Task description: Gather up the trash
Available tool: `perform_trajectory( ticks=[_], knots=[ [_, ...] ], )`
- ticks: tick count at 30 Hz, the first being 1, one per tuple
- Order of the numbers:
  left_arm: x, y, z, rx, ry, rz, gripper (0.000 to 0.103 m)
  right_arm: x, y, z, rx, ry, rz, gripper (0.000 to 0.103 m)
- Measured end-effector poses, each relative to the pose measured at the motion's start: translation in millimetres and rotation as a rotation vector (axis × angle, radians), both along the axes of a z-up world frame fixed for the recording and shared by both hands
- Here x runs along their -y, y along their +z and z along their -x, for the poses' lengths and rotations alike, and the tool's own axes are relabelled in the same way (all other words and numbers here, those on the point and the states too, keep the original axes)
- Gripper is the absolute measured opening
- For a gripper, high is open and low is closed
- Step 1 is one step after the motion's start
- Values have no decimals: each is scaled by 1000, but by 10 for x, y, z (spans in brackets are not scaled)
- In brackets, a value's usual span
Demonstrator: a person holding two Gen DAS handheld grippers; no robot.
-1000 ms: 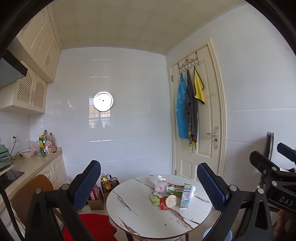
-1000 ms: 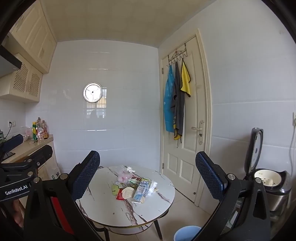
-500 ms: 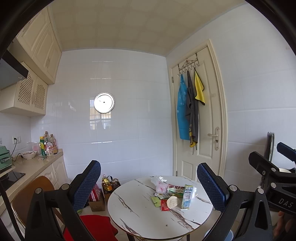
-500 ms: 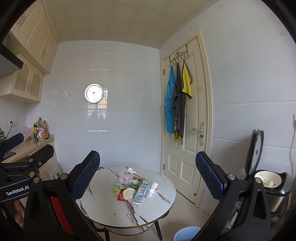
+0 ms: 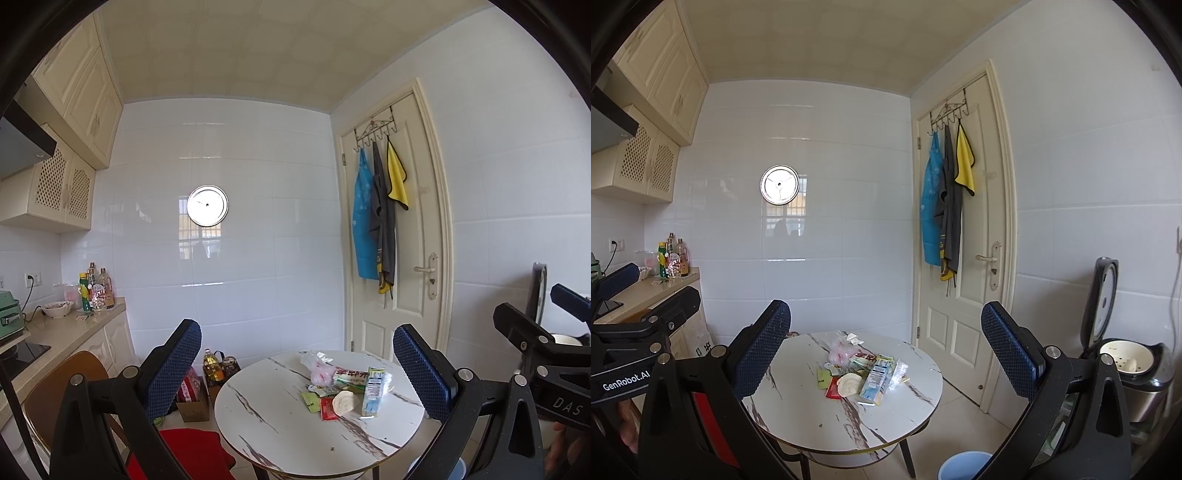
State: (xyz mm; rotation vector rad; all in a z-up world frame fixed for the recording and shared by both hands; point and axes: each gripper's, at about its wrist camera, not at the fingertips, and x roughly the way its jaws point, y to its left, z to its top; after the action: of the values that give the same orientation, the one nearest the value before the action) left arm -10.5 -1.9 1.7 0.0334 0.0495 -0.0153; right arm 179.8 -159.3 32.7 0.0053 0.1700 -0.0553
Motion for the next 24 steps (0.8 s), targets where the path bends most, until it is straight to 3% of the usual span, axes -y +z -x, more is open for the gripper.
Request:
perform_trajectory(
  ticks=[24],
  knots=[
    [2, -14, -13, 0, -3, -4, 102, -29, -6, -21, 0, 2, -7, 103]
  ],
)
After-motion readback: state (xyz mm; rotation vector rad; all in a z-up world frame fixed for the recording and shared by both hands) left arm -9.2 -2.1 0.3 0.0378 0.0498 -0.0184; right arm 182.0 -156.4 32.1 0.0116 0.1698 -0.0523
